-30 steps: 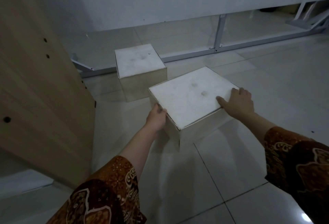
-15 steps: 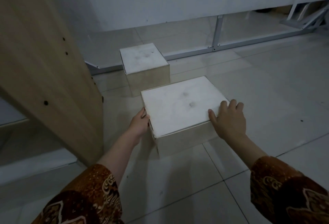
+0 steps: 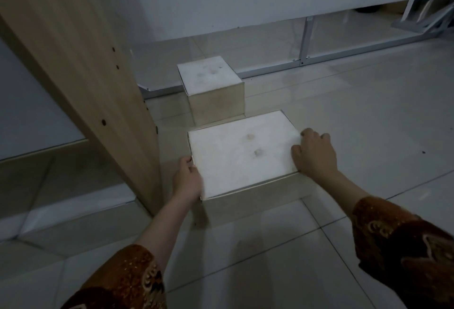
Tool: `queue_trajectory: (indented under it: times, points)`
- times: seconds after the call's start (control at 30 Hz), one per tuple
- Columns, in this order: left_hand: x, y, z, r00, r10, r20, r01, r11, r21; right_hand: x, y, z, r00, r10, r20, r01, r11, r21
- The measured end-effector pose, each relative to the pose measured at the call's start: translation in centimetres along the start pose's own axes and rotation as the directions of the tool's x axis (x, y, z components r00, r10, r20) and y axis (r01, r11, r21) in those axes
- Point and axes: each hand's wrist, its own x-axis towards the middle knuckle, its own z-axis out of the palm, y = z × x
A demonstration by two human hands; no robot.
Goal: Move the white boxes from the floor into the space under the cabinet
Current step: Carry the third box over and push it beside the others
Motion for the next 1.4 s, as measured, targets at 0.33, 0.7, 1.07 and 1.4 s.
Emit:
queue_trajectory:
  times: [0.33, 0.7, 1.07, 1.4]
  points:
    - [0.4, -1.2, 1.4, 0.999, -0.001, 0.041, 0.008, 0.984, -0.179, 5.0, 2.2, -0.7, 0.730, 0.011, 0.683, -0.472, 0.731, 0.493]
    - [-1.9, -2.8, -0.1, 0.902, -0.074, 0.425, 0.302, 0.810, -0.502, -1.6, 2.7, -2.0, 0.723, 0.006, 0.691, -0.560, 0.591, 0.580]
    - [-12.1, -3.8, -8.2, 0.930, -0.015, 0.367, 0.183, 0.885, -0.428, -13.7, -0.4, -7.4, 0.718, 0.041, 0.695, -0.602, 0.538, 0.591]
    - [-20.2, -6.1, -19.2, 0.922, 0.028, 0.385, 0.144, 0.901, -0.409, -23.2, -6.5, -10.6, 0.739, -0.022, 0.673, -0.565, 0.524, 0.637]
